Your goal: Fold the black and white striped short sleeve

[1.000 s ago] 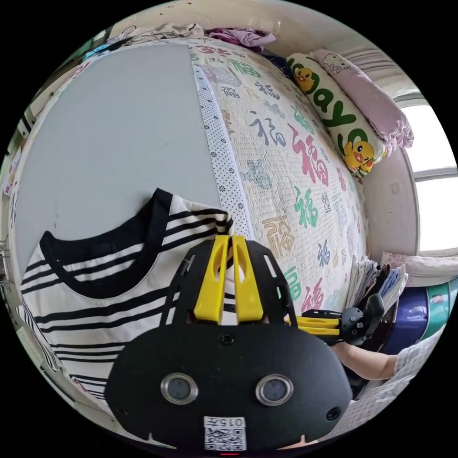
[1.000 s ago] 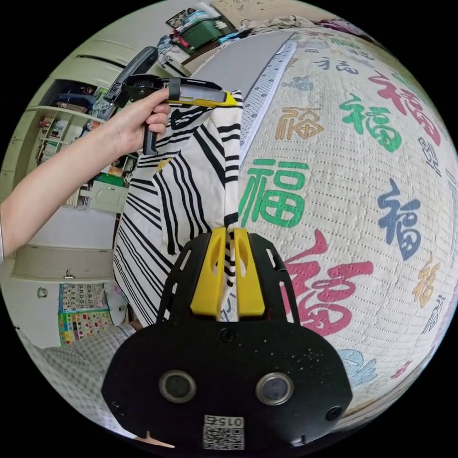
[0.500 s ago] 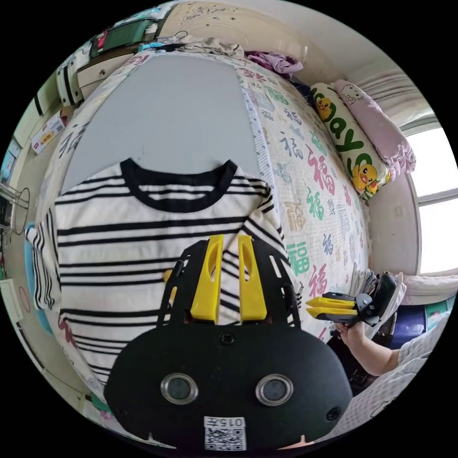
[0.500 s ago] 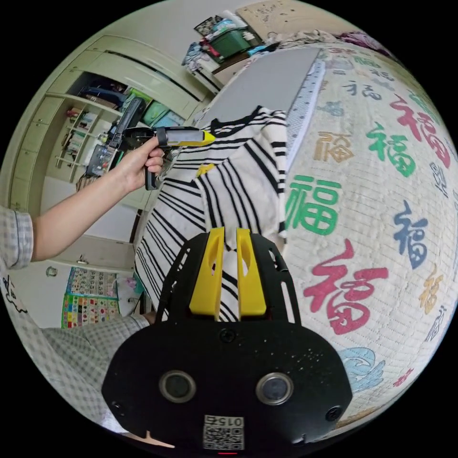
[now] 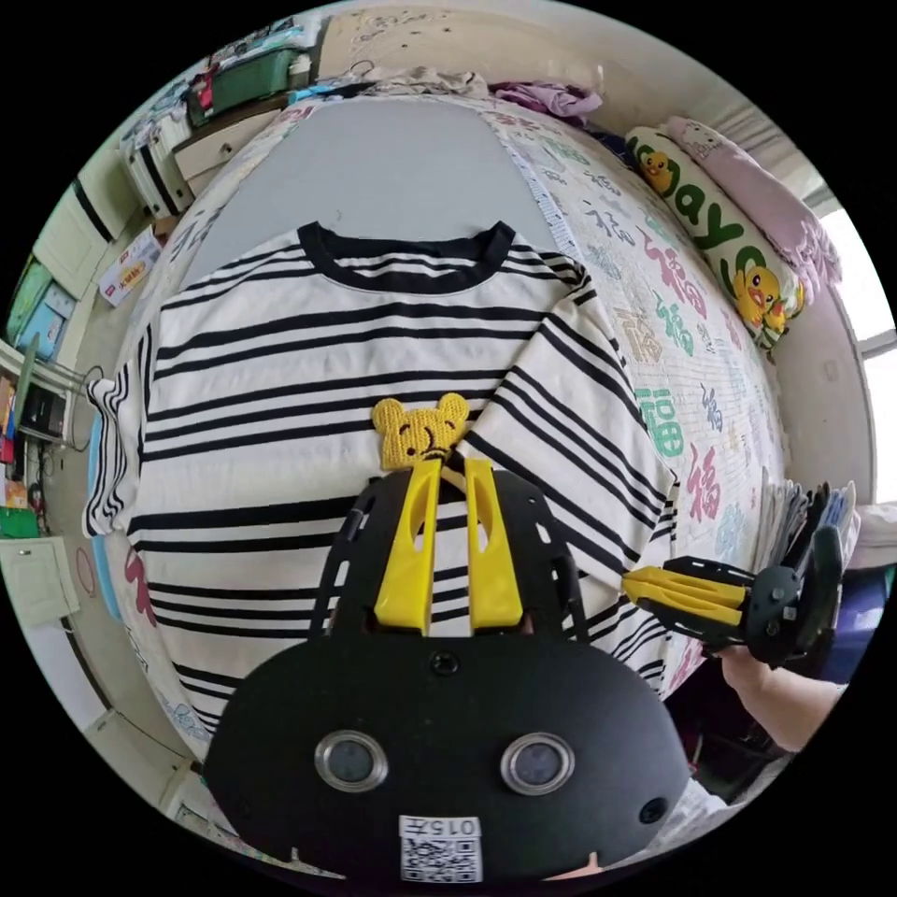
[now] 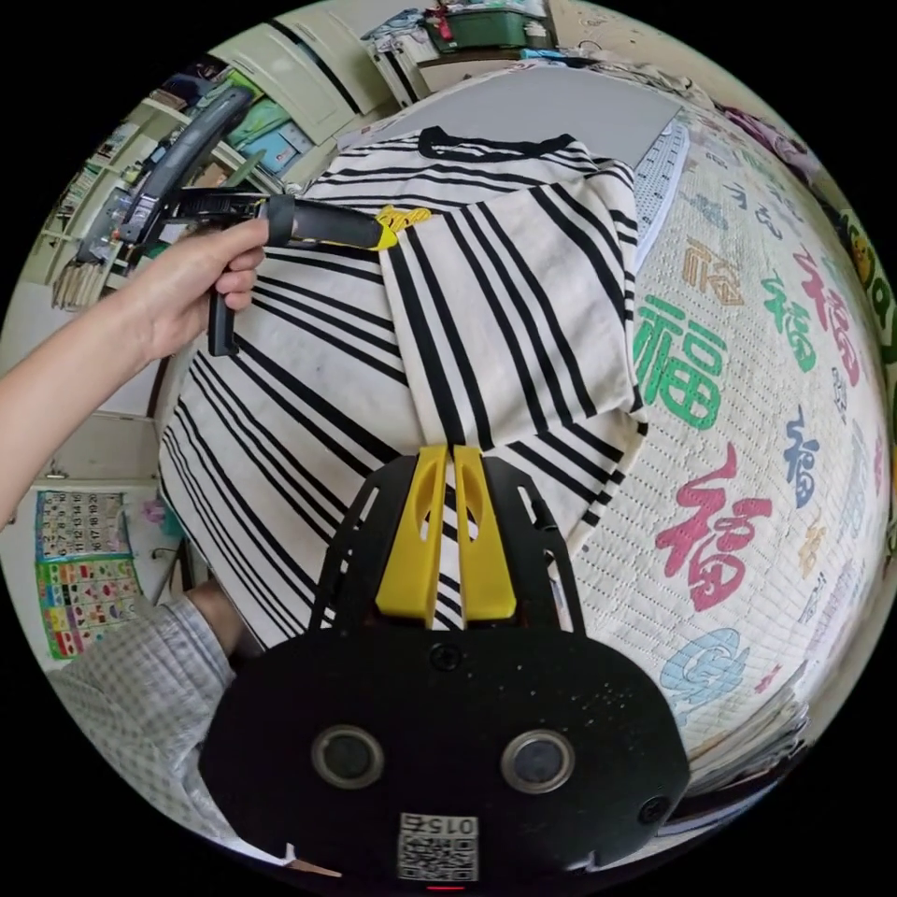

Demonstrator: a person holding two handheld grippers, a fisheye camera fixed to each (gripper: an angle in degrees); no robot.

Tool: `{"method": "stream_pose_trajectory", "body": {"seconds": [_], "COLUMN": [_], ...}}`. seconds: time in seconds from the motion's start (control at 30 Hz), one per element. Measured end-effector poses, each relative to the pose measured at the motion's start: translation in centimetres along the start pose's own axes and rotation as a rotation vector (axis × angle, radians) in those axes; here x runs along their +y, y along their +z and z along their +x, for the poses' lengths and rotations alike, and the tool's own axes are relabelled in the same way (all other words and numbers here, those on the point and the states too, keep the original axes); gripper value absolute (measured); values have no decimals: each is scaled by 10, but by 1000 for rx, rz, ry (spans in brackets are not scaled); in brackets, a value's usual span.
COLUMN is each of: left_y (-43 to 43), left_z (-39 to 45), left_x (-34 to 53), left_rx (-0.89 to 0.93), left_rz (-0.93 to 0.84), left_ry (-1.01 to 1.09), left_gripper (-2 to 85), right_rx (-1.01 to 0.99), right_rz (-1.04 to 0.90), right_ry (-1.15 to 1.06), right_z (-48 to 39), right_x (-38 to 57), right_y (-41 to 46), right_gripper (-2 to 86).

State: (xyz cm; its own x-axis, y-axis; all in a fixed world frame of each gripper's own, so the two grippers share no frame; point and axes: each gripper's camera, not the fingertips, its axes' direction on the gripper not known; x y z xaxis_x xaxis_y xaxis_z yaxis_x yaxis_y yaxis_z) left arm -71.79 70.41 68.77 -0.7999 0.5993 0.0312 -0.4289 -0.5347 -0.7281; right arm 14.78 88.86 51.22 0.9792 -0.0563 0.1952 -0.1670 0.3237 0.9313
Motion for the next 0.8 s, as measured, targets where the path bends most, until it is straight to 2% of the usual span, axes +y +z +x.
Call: {"method": "stream_pose_trajectory", "body": {"seconds": [0.13, 0.23, 0.27, 0.3, 0.4, 0.53, 0.6, 0.63, 0.8], "left_y": [-3, -8, -12, -21, -47, -73, -86, -88, -78], "left_z": [-10, -48, -69, -92, -161, -259, -316, -328, -419], "left_x": [13, 10, 12, 19, 50, 104, 129, 132, 121], "left_rx": [-34, 153, 269, 366, 474, 391, 223, 197, 321], "left_rz": [69, -9, -12, 20, 133, 243, 269, 276, 299], "left_ry": [72, 25, -18, -70, -228, -492, -629, -648, -741], "left_gripper": [51, 48, 52, 55, 68, 81, 101, 108, 122], "right_rx": [131, 141, 121, 102, 121, 183, 178, 176, 72], "right_rz": [-23, -72, -99, -125, -172, -122, -78, -66, 56], "right_ry": [8, 33, 65, 104, 188, 250, 262, 259, 117], "right_z": [-32, -46, -47, -49, -59, -86, -111, -119, -207], "right_x": [-18, -36, -44, -52, -72, -102, -135, -145, -269], "right_y": [8, 12, 12, 13, 10, -8, -16, -18, -20], "right_gripper": [4, 9, 13, 19, 54, 65, 67, 68, 91]}}
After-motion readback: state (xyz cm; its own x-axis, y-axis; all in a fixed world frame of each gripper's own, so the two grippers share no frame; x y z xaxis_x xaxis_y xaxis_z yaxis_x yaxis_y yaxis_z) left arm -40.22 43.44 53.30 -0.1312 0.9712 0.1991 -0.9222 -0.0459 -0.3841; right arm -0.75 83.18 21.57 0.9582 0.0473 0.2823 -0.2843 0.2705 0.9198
